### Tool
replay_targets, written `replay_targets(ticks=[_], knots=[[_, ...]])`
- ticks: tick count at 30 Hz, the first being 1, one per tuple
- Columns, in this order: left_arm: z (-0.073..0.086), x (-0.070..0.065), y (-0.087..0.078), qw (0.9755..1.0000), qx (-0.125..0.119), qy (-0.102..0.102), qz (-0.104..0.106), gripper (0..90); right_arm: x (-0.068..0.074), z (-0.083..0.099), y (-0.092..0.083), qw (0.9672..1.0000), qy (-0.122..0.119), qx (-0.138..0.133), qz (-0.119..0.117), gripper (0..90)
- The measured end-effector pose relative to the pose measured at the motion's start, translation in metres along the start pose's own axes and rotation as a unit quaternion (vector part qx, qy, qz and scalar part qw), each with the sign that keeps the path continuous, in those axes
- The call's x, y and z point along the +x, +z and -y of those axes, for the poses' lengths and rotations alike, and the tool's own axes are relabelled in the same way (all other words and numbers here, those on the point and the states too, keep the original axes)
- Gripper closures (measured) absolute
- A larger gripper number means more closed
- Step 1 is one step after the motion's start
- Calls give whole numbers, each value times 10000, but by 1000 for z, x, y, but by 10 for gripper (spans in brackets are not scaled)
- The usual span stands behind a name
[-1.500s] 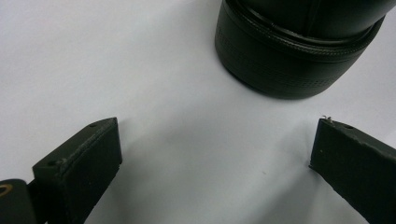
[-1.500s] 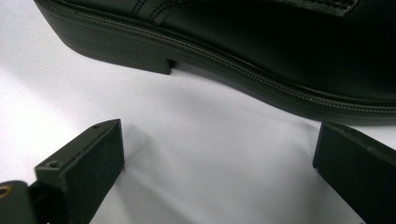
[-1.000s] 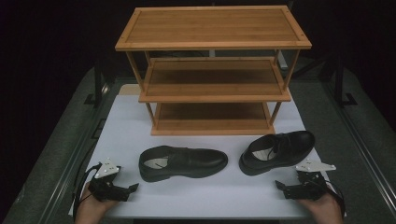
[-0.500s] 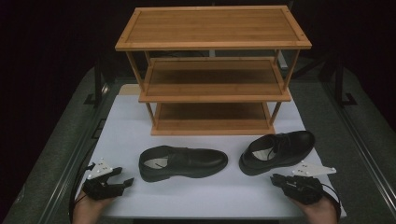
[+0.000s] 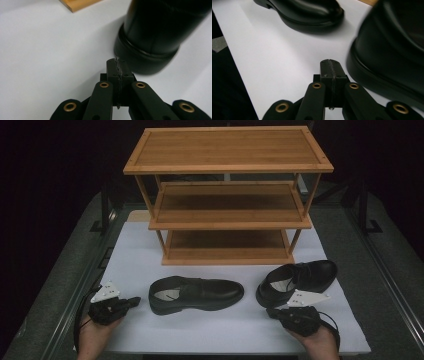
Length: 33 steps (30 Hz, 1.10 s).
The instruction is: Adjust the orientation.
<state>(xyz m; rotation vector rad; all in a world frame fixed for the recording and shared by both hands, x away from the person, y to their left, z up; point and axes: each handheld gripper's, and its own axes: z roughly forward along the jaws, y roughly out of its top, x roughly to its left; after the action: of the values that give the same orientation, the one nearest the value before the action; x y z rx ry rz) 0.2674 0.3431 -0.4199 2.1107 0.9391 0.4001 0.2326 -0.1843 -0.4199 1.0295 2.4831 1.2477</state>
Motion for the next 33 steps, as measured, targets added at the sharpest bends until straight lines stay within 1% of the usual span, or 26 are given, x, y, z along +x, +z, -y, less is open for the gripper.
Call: replay_targets(ticks=[2, 5, 9, 10, 11, 13, 15, 16, 17, 19, 21, 22, 23, 25, 27, 32, 33], knots=[[-5, 3, 3, 10000, -55, 24, -2, 900, 4, -5, 6, 10000, -73, -18, -54, 895], [-12, 7, 10, 9999, -114, 47, 68, 900, 10, -15, 17, 9998, -121, -59, -159, 896], [-19, 11, 20, 9997, -131, 130, 158, 900, 18, -28, 35, 9993, -239, -57, -277, 896], [-19, 11, 20, 9997, -131, 130, 158, 900, 20, -31, 39, 9992, -262, -53, -292, 896], [-23, 13, 25, 9996, -127, 155, 191, 900, 21, -33, 43, 9991, -288, -54, -304, 896], [-25, 14, 31, 9994, -149, 149, 270, 900, 22, -38, 51, 9990, -317, -38, -324, 896], [-28, 15, 36, 9993, -113, 189, 312, 900, 23, -42, 57, 9988, -338, -40, -339, 896], [-28, 15, 36, 9993, -113, 189, 312, 900, 23, -42, 57, 9988, -338, -40, -339, 896], [-29, 14, 41, 9991, -95, 206, 358, 900, 24, -47, 65, 9988, -337, -34, -343, 896], [-28, 12, 45, 9989, -64, 222, 417, 900, 24, -50, 71, 9988, -371, -23, -327, 896], [-27, 11, 46, 9989, -53, 240, 409, 900, 24, -51, 78, 9987, -383, -1, -329, 896], [-27, 11, 46, 9989, -53, 240, 409, 900, 24, -51, 78, 9987, -383, -1, -329, 896], [-27, 12, 46, 9988, -79, 202, 450, 900, 26, -53, 84, 9988, -412, 71, -258, 897], [-26, 12, 46, 9987, -78, 190, 463, 900, 27, -53, 86, 9986, -431, 55, -286, 897], [-26, 12, 45, 9986, -74, 185, 496, 900, 28, -54, 86, 9986, -483, 63, -226, 897], [-24, 10, 43, 9981, -54, 187, 579, 900, 27, -54, 86, 9989, -440, 51, -176, 897], [-22, 9, 41, 9979, -64, 185, 624, 900, 25, -56, 87, 9991, -415, 47, -105, 897]])
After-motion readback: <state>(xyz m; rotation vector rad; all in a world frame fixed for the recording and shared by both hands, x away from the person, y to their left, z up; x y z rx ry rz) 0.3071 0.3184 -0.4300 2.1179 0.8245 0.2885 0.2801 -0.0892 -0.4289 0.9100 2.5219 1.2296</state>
